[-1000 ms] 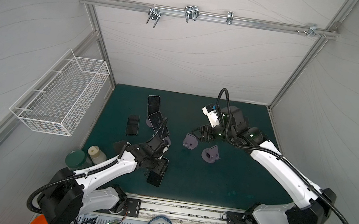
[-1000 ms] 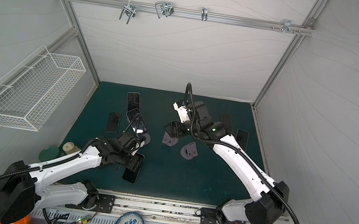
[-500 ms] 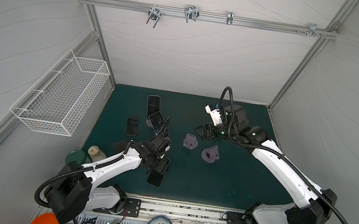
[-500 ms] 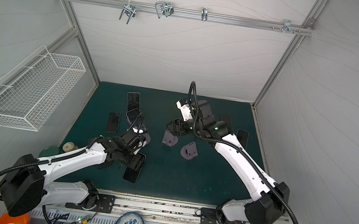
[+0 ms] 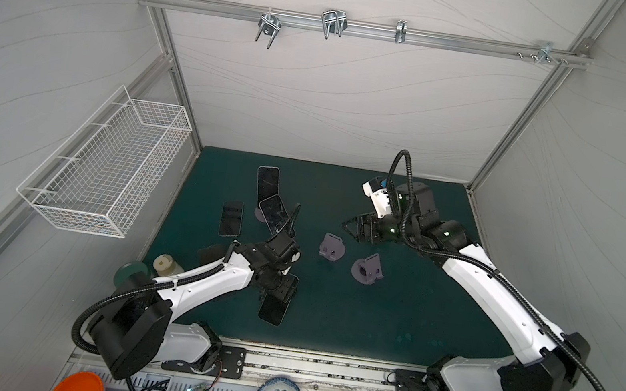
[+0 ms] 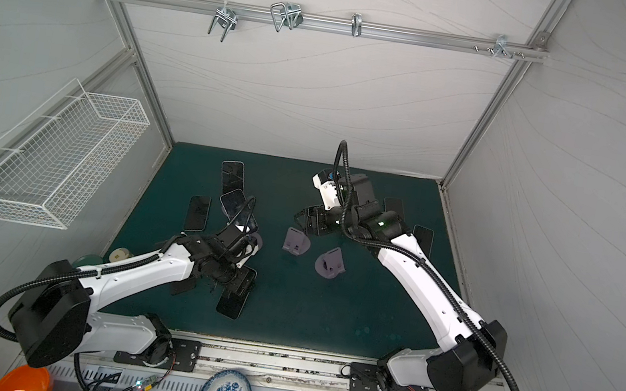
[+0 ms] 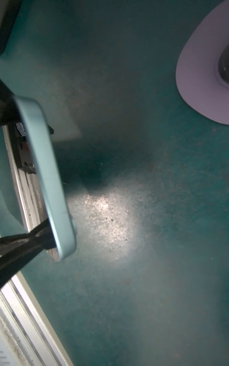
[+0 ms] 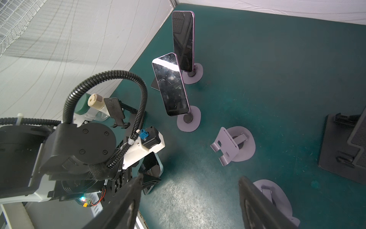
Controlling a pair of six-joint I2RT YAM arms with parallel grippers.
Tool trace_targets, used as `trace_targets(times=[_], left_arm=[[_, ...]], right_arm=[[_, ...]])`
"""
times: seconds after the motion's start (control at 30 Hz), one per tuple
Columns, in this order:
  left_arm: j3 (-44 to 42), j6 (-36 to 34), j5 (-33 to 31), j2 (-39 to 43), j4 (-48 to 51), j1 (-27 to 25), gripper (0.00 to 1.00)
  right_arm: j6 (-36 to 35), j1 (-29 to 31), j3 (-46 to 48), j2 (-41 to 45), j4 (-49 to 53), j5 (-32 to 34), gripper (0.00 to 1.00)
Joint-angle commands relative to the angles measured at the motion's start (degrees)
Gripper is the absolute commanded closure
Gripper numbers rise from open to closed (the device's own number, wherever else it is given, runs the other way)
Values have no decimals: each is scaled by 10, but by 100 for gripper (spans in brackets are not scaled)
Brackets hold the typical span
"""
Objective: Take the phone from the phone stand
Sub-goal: 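Lower the held mint-green phone toward the table nearer the robot with the left gripper, then open the left gripper to release the mint-green phone flat on the table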
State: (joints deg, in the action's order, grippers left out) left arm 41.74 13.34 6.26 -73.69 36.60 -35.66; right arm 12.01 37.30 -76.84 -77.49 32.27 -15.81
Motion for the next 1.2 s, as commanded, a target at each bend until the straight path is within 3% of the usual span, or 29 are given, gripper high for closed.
trace_targets(times=[0.0, 1.17], left_arm=[[36, -13, -2, -13, 7, 2, 38], [128, -10, -36, -164, 13, 2, 36]], right_arm=[[-10, -7, 17, 26, -13, -10, 22], [-13, -36, 47, 85, -9, -30, 22]])
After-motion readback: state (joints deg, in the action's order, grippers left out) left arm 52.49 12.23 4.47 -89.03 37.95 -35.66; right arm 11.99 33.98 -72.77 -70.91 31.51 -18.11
